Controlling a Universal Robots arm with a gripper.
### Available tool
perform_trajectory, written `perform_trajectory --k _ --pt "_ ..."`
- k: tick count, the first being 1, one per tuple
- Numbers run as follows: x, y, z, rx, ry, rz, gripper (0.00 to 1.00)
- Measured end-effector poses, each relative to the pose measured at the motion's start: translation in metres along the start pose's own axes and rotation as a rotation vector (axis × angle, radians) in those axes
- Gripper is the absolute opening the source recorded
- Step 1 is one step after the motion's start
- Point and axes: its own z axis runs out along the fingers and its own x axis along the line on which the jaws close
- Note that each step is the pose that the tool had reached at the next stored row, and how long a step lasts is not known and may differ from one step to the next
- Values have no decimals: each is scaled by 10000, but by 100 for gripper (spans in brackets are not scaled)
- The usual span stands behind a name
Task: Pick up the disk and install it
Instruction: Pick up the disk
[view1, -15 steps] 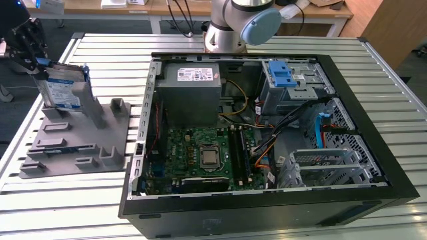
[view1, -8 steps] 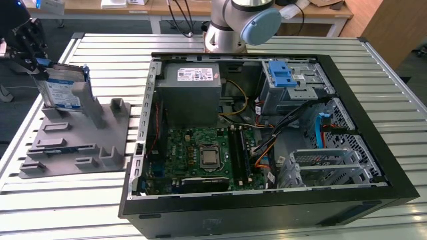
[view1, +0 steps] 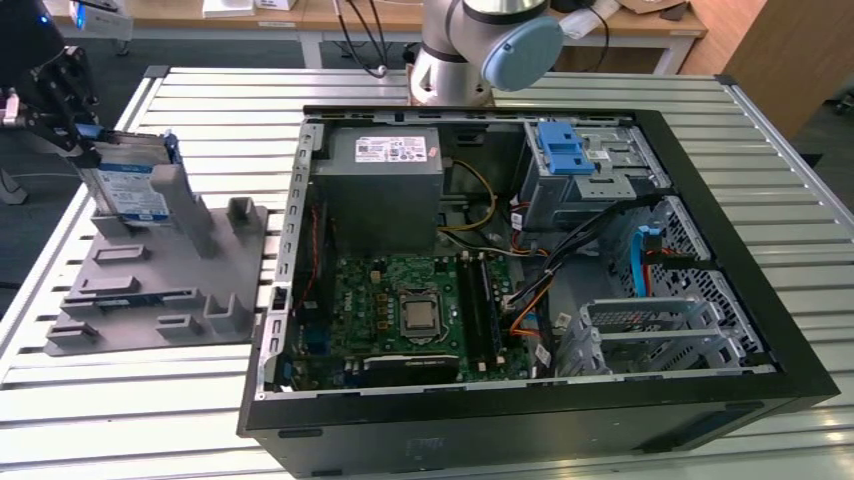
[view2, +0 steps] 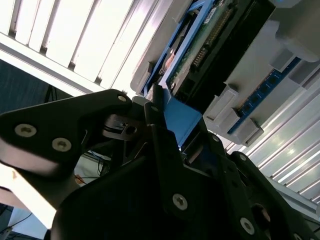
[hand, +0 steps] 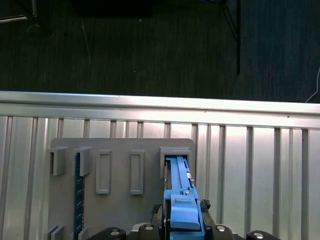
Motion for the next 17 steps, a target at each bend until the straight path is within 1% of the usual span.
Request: perform_trajectory --k 5,6,11,15,17 --pt "0 -1 3 3 0 0 38" --pt "0 0 3 2 0 0 45" --pt "7 3 30 2 0 -1 45" --pt "9 67 31 37 -1 -1 45" --pt "9 84 33 41 -1 -2 45"
